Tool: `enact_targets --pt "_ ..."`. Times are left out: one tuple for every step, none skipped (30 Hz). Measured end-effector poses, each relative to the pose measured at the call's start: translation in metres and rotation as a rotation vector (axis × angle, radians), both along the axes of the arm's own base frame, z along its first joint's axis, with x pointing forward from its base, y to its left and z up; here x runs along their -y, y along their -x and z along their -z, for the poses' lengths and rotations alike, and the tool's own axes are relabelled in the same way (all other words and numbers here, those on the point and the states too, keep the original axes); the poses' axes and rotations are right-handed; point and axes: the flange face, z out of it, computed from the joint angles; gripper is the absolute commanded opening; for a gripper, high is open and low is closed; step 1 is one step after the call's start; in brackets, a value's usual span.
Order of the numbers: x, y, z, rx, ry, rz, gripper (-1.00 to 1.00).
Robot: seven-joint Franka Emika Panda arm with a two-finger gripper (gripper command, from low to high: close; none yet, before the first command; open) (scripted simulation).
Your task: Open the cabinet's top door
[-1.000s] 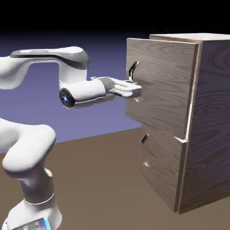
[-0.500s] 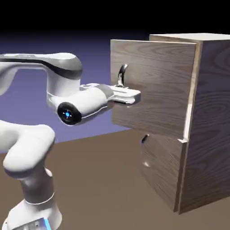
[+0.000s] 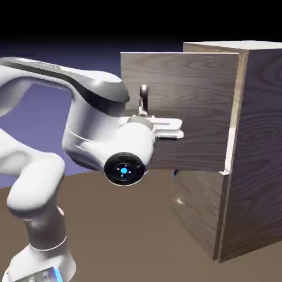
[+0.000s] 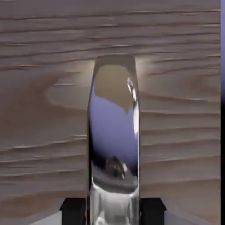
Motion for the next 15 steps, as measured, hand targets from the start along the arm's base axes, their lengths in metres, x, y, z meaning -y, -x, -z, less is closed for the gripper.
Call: enact_targets --pt "0.008 -0.001 0.000 0.000 0.000 -0.031 -1.00" --pt "0.016 -0.003 0.000 0.000 0.000 -0.061 -1.00" --pt "0.024 -0.004 0.000 0.000 0.000 -0.090 -1.00" --pt "0.032 -0.006 0.000 0.000 0.000 -0.119 -1.00" --pt "0.039 -0.008 0.000 0.000 0.000 -0.147 -1.00" --pt "0.046 -0.010 0.000 0.000 0.000 -0.174 -1.00" --pt "0.053 -0.013 0.000 0.000 0.000 -0.200 -1.00" --pt "0.059 -0.015 0.000 0.000 0.000 -0.224 -1.00" --pt "0.065 -0.017 0.000 0.000 0.000 -0.247 -1.00" --pt "0.071 -0.019 0.000 0.000 0.000 -0.269 -1.00" --pt "0.076 -0.022 0.000 0.000 0.000 -0.290 -1.00" --pt "0.081 -0.024 0.000 0.000 0.000 -0.309 -1.00" --pt "0.085 -0.026 0.000 0.000 0.000 -0.327 -1.00" --pt "0.089 -0.028 0.000 0.000 0.000 -0.343 -1.00" --pt "0.092 -0.030 0.000 0.000 0.000 -0.359 1.00"
